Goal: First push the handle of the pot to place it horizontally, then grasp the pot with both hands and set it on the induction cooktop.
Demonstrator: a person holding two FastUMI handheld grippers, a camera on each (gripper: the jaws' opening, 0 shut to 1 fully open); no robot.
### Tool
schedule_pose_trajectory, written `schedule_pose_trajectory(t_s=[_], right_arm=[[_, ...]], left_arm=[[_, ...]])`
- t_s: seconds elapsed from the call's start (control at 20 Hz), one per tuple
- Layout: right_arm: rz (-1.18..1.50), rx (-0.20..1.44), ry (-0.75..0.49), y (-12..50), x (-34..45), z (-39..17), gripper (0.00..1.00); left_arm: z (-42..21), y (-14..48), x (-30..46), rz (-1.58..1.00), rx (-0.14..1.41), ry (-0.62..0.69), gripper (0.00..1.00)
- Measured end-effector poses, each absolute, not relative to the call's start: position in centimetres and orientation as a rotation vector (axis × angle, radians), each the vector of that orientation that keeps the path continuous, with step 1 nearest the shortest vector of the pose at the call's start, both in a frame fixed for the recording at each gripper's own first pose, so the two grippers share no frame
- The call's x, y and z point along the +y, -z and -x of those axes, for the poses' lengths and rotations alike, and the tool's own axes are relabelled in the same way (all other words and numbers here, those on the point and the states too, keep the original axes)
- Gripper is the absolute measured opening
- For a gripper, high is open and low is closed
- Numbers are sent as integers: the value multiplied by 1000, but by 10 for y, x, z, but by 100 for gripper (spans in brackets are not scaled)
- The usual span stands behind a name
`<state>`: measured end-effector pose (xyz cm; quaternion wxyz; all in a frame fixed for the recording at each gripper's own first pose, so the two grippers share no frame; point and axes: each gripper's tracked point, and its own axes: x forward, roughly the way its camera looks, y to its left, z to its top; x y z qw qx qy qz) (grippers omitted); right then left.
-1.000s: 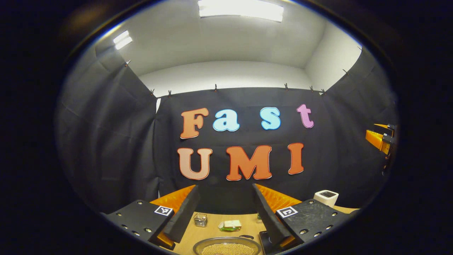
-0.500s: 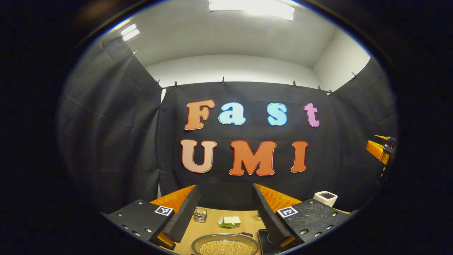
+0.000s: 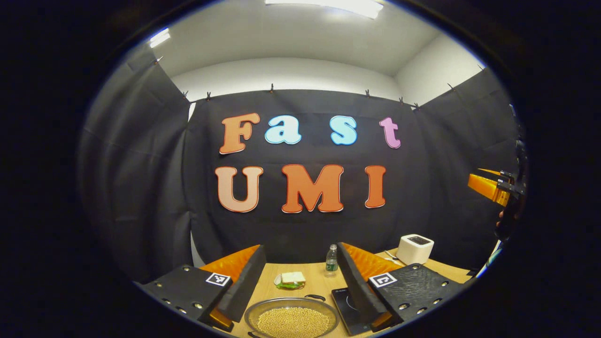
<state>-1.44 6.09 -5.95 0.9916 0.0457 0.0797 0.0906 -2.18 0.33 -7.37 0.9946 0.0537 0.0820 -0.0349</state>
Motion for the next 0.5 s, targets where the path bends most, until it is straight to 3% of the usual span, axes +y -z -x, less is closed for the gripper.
schedule_pose_trajectory(t_s=[0.1, 0.25, 0.3, 0.35, 0.5], right_arm=[[-98, 159, -174, 67, 61, 16, 95], [-97, 153, -168, 78, 61, 19, 95], [-97, 151, -170, 82, 62, 20, 95], [-98, 156, -169, 88, 62, 21, 95], [-98, 171, -168, 104, 61, 24, 95]], left_arm=[[24, 97, -5, -117, 220, 113, 82], [35, 145, -12, -140, 349, 169, 54], [39, 167, -8, -145, 413, 161, 53], [45, 189, -4, -150, 482, 152, 36], [54, 245, 14, -112, 638, 119, 17]])
